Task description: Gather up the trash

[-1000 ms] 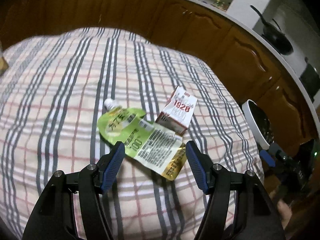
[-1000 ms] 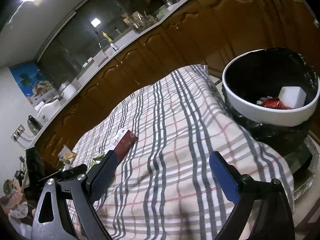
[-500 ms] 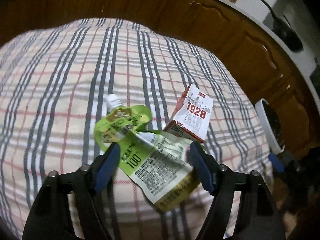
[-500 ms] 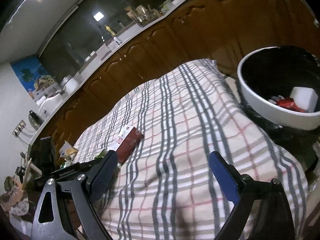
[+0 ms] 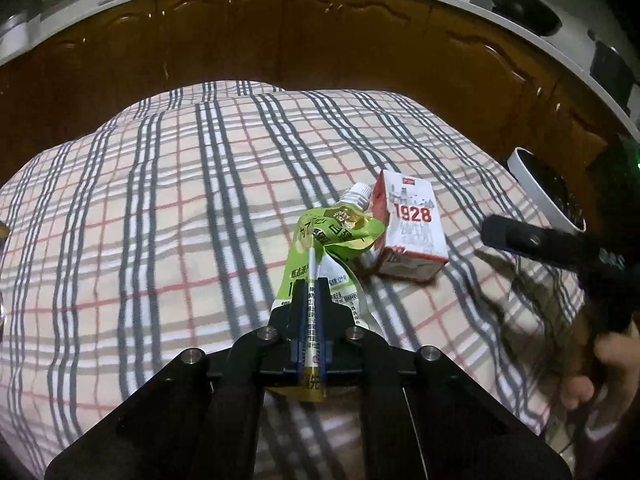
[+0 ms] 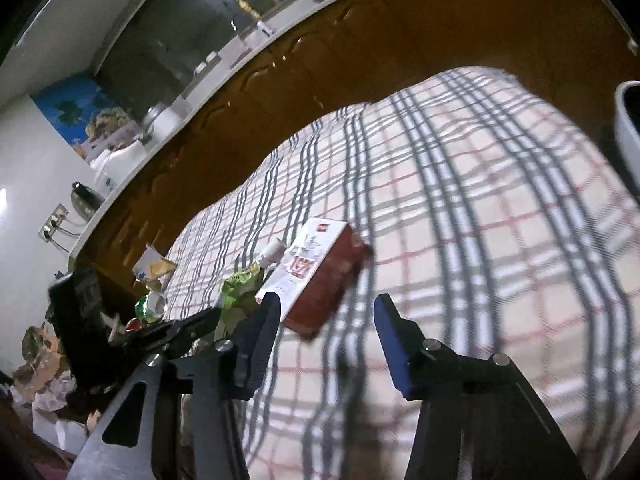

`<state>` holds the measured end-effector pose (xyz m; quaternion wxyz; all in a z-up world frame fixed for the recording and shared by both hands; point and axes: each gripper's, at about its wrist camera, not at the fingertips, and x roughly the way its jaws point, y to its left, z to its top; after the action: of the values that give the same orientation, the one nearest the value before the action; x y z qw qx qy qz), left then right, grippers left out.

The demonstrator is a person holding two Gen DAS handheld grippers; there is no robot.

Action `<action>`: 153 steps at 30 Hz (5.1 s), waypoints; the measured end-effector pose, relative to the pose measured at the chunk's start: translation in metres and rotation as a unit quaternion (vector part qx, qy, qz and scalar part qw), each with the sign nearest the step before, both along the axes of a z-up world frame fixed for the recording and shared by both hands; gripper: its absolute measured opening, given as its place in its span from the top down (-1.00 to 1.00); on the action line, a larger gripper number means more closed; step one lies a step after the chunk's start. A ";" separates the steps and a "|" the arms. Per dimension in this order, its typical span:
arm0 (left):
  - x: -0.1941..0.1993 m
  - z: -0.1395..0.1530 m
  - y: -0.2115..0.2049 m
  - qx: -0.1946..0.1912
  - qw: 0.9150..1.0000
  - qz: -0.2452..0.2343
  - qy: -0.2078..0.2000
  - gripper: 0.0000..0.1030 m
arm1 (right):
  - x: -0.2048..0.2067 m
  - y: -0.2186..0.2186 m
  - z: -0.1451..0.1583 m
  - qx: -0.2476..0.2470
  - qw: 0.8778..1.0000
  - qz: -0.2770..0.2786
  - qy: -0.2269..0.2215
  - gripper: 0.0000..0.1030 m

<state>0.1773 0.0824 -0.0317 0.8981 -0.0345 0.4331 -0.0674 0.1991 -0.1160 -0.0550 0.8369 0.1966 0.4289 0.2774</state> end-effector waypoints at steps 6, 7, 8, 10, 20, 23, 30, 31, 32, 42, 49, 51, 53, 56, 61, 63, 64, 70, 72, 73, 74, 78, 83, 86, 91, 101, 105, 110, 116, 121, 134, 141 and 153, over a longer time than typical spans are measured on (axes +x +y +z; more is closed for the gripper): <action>-0.005 0.001 0.013 -0.022 1.000 0.020 -0.005 0.95 | 0.024 0.028 -0.010 -0.014 0.999 0.002 0.031 0.09; -0.005 0.002 0.015 -0.028 0.999 0.024 -0.006 0.95 | 0.025 0.031 -0.012 -0.018 0.999 0.001 0.031 0.15; -0.005 0.003 0.016 -0.032 0.999 0.026 -0.008 0.95 | 0.027 0.035 -0.015 -0.024 0.999 0.002 0.030 0.43; -0.006 0.005 0.018 -0.037 0.999 0.030 -0.014 0.95 | 0.030 0.037 -0.019 -0.014 0.999 0.000 0.035 0.48; -0.011 0.008 0.037 -0.052 0.997 0.052 -0.021 0.95 | 0.035 0.063 -0.015 -0.057 0.997 -0.007 0.047 -0.31; -0.013 0.008 0.040 -0.054 0.997 0.055 -0.019 0.95 | 0.038 0.071 -0.016 -0.084 0.996 -0.011 0.036 -0.31; -0.014 0.012 0.036 -0.058 0.997 0.050 -0.025 0.95 | 0.029 0.065 -0.008 -0.101 0.995 0.003 0.004 0.05; -0.014 0.013 0.034 -0.060 0.997 0.049 -0.026 0.95 | 0.027 0.062 -0.005 -0.105 0.994 0.003 0.000 0.12; -0.013 0.014 0.033 -0.061 0.997 0.046 -0.026 0.95 | 0.024 0.057 -0.002 -0.103 0.995 0.004 -0.004 0.14; -0.004 0.029 -0.003 -0.081 0.996 0.013 -0.036 0.95 | -0.002 -0.015 0.017 -0.058 0.998 -0.029 -0.021 0.17; 0.009 0.039 -0.055 -0.087 0.995 -0.041 -0.041 0.95 | -0.022 -0.083 0.031 -0.032 0.995 -0.087 -0.030 0.18; 0.014 0.042 -0.073 -0.089 0.993 -0.057 -0.044 0.95 | -0.027 -0.100 0.034 -0.028 0.994 -0.103 -0.032 0.18; 0.018 0.046 -0.087 -0.093 0.992 -0.070 -0.046 0.95 | -0.032 -0.118 0.037 -0.026 0.992 -0.120 -0.037 0.18; 0.024 0.052 -0.108 -0.094 0.990 -0.089 -0.050 0.95 | -0.038 -0.140 0.041 -0.021 0.989 -0.143 -0.040 0.18; 0.035 0.060 -0.147 -0.092 0.987 -0.120 -0.054 0.95 | -0.043 -0.175 0.046 -0.017 0.983 -0.177 -0.048 0.18; 0.040 0.063 -0.160 -0.090 0.986 -0.131 -0.054 0.95 | -0.045 -0.189 0.048 -0.016 0.980 -0.190 -0.051 0.18; 0.042 0.064 -0.166 -0.090 0.985 -0.135 -0.054 0.95 | -0.046 -0.196 0.049 -0.016 0.979 -0.196 -0.053 0.18; 0.057 0.074 -0.207 -0.081 0.981 -0.163 -0.061 0.95 | -0.043 -0.237 0.055 -0.024 0.971 -0.231 -0.058 0.18; 0.065 0.077 -0.221 -0.080 0.980 -0.175 -0.059 0.95 | -0.040 -0.247 0.055 -0.028 0.969 -0.238 -0.057 0.18; 0.069 0.078 -0.227 -0.079 0.979 -0.179 -0.058 0.95 | -0.038 -0.252 0.055 -0.029 0.968 -0.241 -0.056 0.18; 0.073 0.079 -0.234 -0.078 0.978 -0.184 -0.057 0.95 | -0.035 -0.257 0.054 -0.030 0.968 -0.243 -0.054 0.18; 0.086 0.084 -0.261 -0.074 0.975 -0.203 -0.049 0.95 | -0.028 -0.266 0.052 -0.038 0.967 -0.247 -0.049 0.18; 0.103 0.081 -0.291 -0.053 0.974 -0.219 -0.032 0.95 | -0.017 -0.273 0.046 -0.045 0.967 -0.249 -0.036 0.18; 0.113 0.075 -0.308 -0.039 0.973 -0.227 -0.018 0.95 | -0.011 -0.279 0.043 -0.048 0.967 -0.248 -0.029 0.18; 0.125 0.065 -0.328 -0.019 0.972 -0.235 -0.003 0.95 | 0.003 -0.282 0.036 -0.053 0.968 -0.244 -0.014 0.18; 0.139 0.053 -0.349 -0.007 0.971 -0.238 0.019 0.94 | 0.011 -0.284 0.030 -0.061 0.968 -0.243 -0.001 0.17; 0.144 0.049 -0.355 -0.001 0.972 -0.234 0.030 0.92 | 0.011 -0.286 0.026 -0.062 0.968 -0.244 0.003 0.17; 0.145 0.049 -0.354 -0.007 0.973 -0.227 0.033 -0.02 | 0.015 -0.286 0.025 -0.054 0.968 -0.245 0.011 0.01; 0.135 0.056 -0.334 -0.023 0.978 -0.206 0.009 -0.09 | 0.002 -0.287 0.027 -0.041 0.967 -0.253 -0.006 -0.25; 0.125 0.049 -0.304 -0.060 0.982 -0.177 0.016 -0.17 | -0.013 -0.283 0.028 -0.022 0.965 -0.260 -0.023 -0.31; 0.053 0.042 -0.205 -0.121 0.989 -0.086 -0.028 -0.25 | -0.071 -0.211 0.040 -0.012 0.959 -0.260 -0.116 -0.67; 0.012 0.044 -0.162 -0.118 0.990 -0.047 -0.068 -0.39 | -0.102 -0.174 0.045 -0.035 0.948 -0.267 -0.166 -0.76; -0.053 0.088 -0.129 -0.084 0.973 -0.023 -0.214 -1.00 | -0.151 -0.130 0.096 -0.123 0.899 -0.281 -0.313 -1.00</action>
<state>0.1244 -0.0466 0.0558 0.9622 -0.0849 0.2240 -0.1297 0.0478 -0.2464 0.0406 0.9886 0.1078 0.1025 0.0234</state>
